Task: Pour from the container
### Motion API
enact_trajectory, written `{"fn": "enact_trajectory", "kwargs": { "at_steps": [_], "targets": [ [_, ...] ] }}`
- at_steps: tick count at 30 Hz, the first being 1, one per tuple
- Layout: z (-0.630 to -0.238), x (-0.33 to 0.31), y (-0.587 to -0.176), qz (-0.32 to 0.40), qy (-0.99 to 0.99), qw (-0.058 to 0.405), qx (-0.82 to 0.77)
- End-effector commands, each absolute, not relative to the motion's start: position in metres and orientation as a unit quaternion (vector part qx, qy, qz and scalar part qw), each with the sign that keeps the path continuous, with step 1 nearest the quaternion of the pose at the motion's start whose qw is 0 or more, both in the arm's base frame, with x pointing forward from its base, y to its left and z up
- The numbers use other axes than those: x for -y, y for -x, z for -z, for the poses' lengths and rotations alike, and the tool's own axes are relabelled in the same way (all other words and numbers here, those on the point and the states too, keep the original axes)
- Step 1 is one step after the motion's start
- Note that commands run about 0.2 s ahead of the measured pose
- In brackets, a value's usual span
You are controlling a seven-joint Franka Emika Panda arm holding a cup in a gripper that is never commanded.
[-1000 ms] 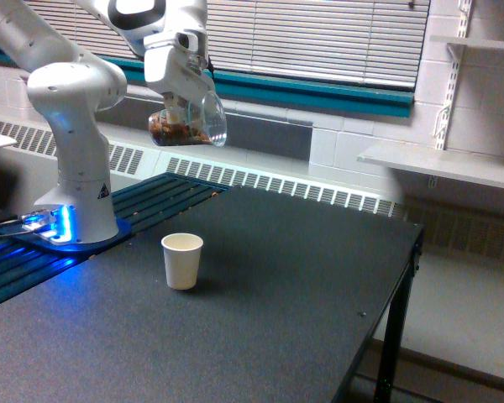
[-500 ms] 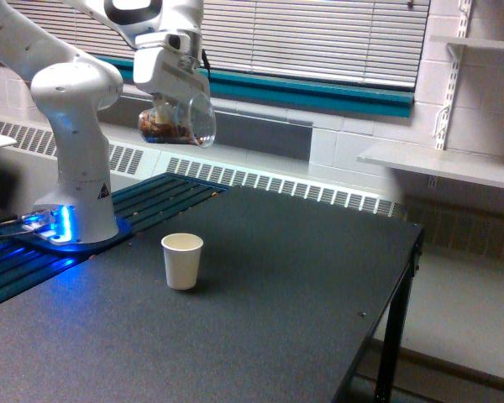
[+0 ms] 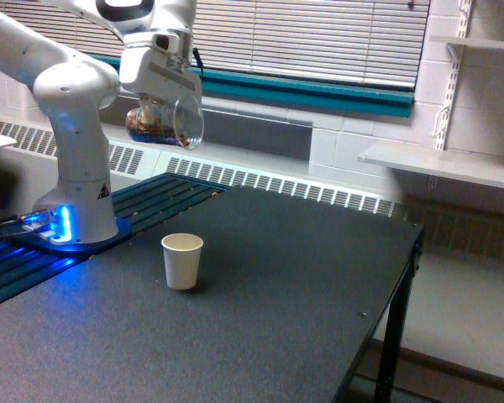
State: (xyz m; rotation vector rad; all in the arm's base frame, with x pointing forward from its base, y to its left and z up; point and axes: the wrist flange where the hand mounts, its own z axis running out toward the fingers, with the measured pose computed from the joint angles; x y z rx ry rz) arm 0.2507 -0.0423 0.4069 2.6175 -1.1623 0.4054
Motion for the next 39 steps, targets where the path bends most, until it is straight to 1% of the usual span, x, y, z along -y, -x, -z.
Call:
{"fn": "enact_trajectory", "kwargs": {
  "at_steps": [1, 19, 39],
  "targets": [
    [-0.389, 0.040, -0.246, -0.121, -0.901, 0.132, 0.394],
    [-0.370, 0.043, -0.250, -0.102, -0.913, 0.143, 0.369],
    [-0.367, 0.034, -0.244, -0.083, -0.914, 0.158, 0.365]
  ]
}}
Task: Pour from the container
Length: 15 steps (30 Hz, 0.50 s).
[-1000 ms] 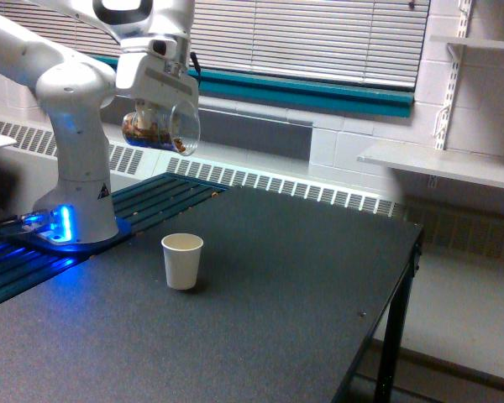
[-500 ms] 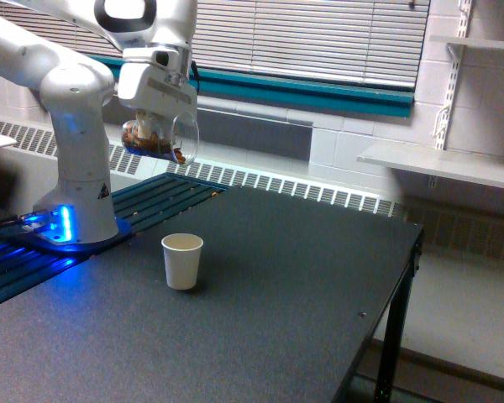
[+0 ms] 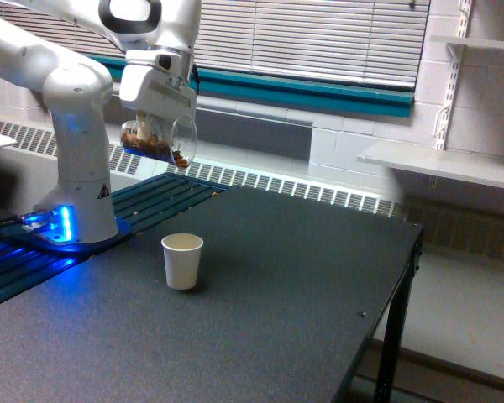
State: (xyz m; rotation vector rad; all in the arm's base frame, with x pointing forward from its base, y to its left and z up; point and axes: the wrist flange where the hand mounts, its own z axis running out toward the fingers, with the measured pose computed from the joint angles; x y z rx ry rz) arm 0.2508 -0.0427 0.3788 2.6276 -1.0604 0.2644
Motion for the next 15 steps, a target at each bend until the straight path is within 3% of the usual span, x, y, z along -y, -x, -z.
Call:
{"fn": "enact_trajectory", "kwargs": {
  "at_steps": [1, 15],
  "targets": [
    [-0.3668, 0.0346, -0.2440, -0.083, -0.914, 0.159, 0.364],
    [-0.3639, 0.0356, -0.2429, -0.077, -0.910, 0.164, 0.374]
  ]
}}
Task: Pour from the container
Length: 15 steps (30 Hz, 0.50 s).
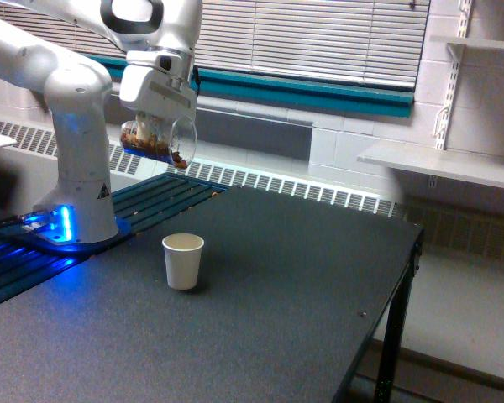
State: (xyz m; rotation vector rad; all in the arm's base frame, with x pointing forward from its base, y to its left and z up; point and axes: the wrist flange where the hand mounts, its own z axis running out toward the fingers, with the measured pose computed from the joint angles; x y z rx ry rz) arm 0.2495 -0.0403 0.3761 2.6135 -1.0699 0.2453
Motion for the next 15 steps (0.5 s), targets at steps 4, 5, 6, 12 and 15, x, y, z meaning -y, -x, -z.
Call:
{"fn": "enact_trajectory", "kwargs": {
  "at_steps": [4, 5, 6, 12, 15],
  "targets": [
    [-0.3638, 0.0370, -0.2414, -0.073, -0.909, 0.167, 0.373],
    [-0.3640, 0.0373, -0.2411, -0.073, -0.909, 0.168, 0.374],
    [-0.3641, 0.0376, -0.2408, -0.072, -0.909, 0.168, 0.375],
    [-0.3634, 0.0397, -0.2399, -0.068, -0.908, 0.170, 0.376],
    [-0.3630, 0.0402, -0.2393, -0.065, -0.909, 0.171, 0.374]
  ]
}}
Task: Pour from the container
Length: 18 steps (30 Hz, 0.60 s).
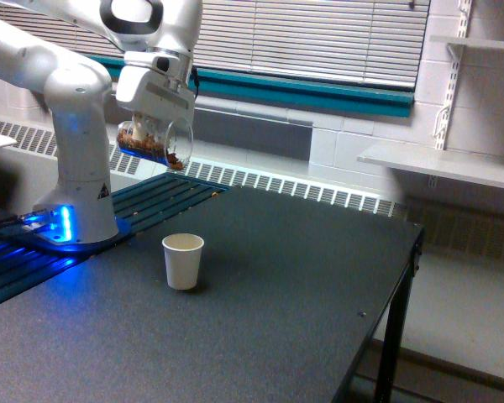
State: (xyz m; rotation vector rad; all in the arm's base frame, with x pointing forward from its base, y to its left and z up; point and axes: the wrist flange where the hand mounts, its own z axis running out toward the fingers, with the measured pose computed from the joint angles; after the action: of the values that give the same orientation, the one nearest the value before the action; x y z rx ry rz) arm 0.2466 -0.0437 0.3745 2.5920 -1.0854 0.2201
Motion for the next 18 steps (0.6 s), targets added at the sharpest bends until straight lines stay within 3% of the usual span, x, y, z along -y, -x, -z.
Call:
{"fn": "enact_trajectory", "kwargs": {
  "at_steps": [1, 18],
  "targets": [
    [-0.3629, 0.0403, -0.2391, -0.065, -0.909, 0.172, 0.373],
    [-0.3642, 0.0470, -0.2390, -0.059, -0.911, 0.180, 0.365]
  ]
}}
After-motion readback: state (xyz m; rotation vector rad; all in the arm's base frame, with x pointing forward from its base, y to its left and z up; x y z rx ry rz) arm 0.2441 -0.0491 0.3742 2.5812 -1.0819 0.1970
